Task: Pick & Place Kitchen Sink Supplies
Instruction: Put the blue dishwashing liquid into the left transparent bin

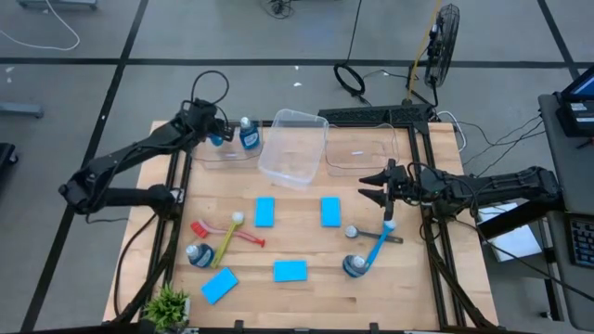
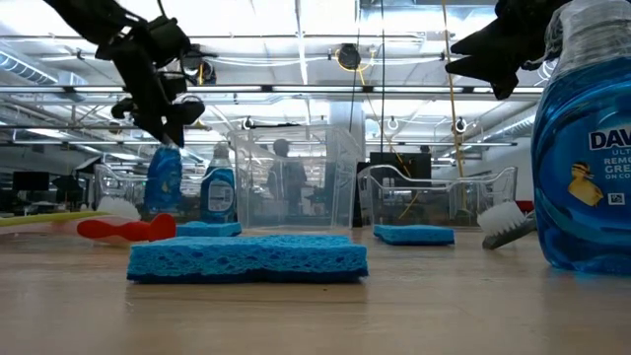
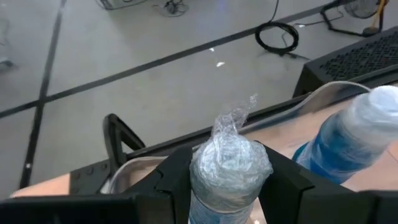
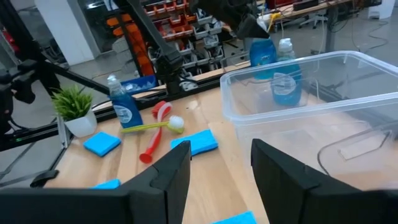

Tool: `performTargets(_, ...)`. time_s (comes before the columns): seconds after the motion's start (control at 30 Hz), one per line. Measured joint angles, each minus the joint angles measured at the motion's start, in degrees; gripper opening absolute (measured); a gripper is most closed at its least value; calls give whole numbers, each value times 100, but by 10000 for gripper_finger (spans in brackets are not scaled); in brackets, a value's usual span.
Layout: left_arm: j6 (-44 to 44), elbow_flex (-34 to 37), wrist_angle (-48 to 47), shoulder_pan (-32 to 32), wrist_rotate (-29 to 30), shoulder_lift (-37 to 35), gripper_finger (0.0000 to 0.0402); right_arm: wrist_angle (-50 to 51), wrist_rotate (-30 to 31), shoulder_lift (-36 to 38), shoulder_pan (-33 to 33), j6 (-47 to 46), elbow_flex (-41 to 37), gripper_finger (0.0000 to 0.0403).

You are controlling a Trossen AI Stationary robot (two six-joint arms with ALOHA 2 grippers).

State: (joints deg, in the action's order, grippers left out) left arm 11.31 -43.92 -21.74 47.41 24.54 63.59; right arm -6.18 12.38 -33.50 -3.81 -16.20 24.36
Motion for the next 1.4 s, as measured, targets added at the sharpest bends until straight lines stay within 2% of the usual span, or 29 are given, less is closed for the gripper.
performTargets(0.33, -357, 74, 970, 316, -750, 9, 143, -2, 141, 2, 7, -33, 0, 155)
performTargets(0.73, -397, 72, 967, 308, -1197, 17, 143, -2, 147, 1, 7, -93, 0, 155)
performTargets(1.13, -396, 362, 1639, 61, -1166, 353, 143, -6, 140, 0, 7, -115, 0, 155)
performTargets(1.4, -338, 360, 1676, 43, -1249, 771, 143, -53, 136, 2, 7, -115, 0, 155)
